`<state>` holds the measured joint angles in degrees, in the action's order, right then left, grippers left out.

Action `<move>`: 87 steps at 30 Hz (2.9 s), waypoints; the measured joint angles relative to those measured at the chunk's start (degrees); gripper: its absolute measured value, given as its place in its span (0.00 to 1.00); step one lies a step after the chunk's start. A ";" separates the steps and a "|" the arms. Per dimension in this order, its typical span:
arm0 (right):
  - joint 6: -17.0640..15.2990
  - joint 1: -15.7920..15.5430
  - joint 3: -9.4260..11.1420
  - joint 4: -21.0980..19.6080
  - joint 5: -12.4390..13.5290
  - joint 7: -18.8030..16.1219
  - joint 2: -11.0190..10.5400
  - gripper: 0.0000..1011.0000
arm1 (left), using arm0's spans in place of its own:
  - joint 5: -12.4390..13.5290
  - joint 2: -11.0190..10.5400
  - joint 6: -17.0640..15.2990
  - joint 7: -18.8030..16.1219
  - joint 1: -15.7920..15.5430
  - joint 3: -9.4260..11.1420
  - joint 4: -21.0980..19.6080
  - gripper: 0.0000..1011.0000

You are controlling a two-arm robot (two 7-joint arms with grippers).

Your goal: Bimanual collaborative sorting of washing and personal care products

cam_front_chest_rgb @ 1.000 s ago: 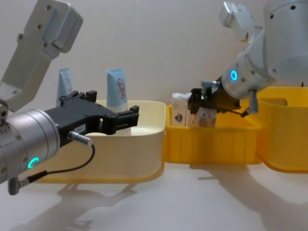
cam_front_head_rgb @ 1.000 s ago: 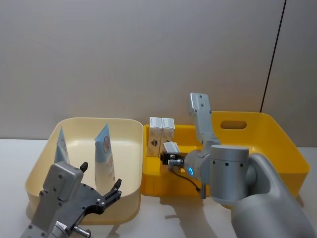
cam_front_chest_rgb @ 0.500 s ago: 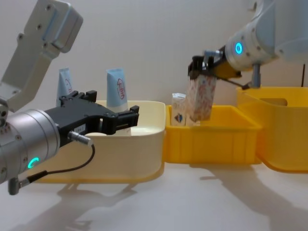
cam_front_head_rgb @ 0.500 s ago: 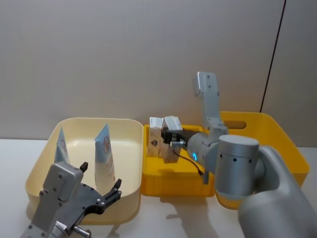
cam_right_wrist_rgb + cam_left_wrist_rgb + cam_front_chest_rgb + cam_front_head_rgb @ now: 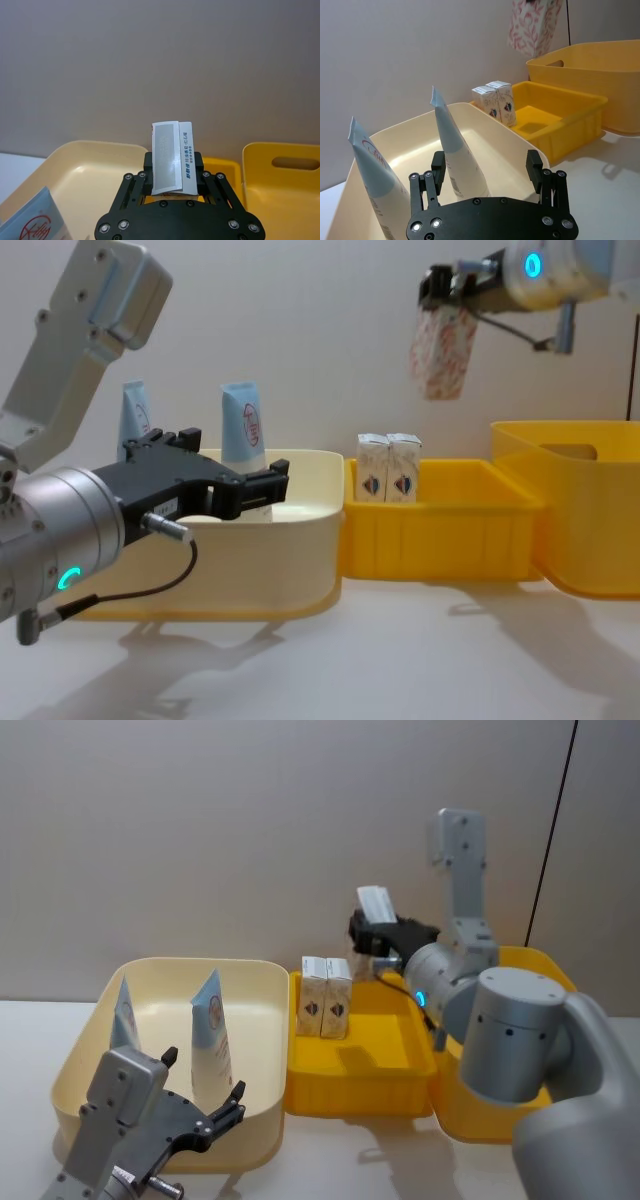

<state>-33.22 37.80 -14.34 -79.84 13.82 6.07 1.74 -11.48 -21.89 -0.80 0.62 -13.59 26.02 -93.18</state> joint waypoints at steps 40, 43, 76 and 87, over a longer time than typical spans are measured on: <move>0.97 0.11 8.84 1.88 -4.50 -1.31 -11.40 0.65 | 0.00 0.00 0.00 0.00 0.00 0.00 0.00 0.99; 0.63 0.40 9.00 2.74 -4.52 -1.67 -11.75 0.75 | 0.00 0.00 0.00 0.00 0.00 0.00 0.00 0.99; -0.36 1.32 9.59 5.57 -4.52 -2.91 -12.93 0.99 | -4.74 4.38 -0.48 4.68 -6.15 -2.01 8.21 0.99; -0.42 1.36 9.64 5.67 -4.52 -2.97 -12.97 0.99 | -5.48 5.96 -0.85 6.26 -8.87 -2.46 11.55 0.99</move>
<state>-33.65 39.17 -4.70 -74.16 9.30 3.10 -11.24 -16.96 -15.94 -1.64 6.89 -22.45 23.56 -81.63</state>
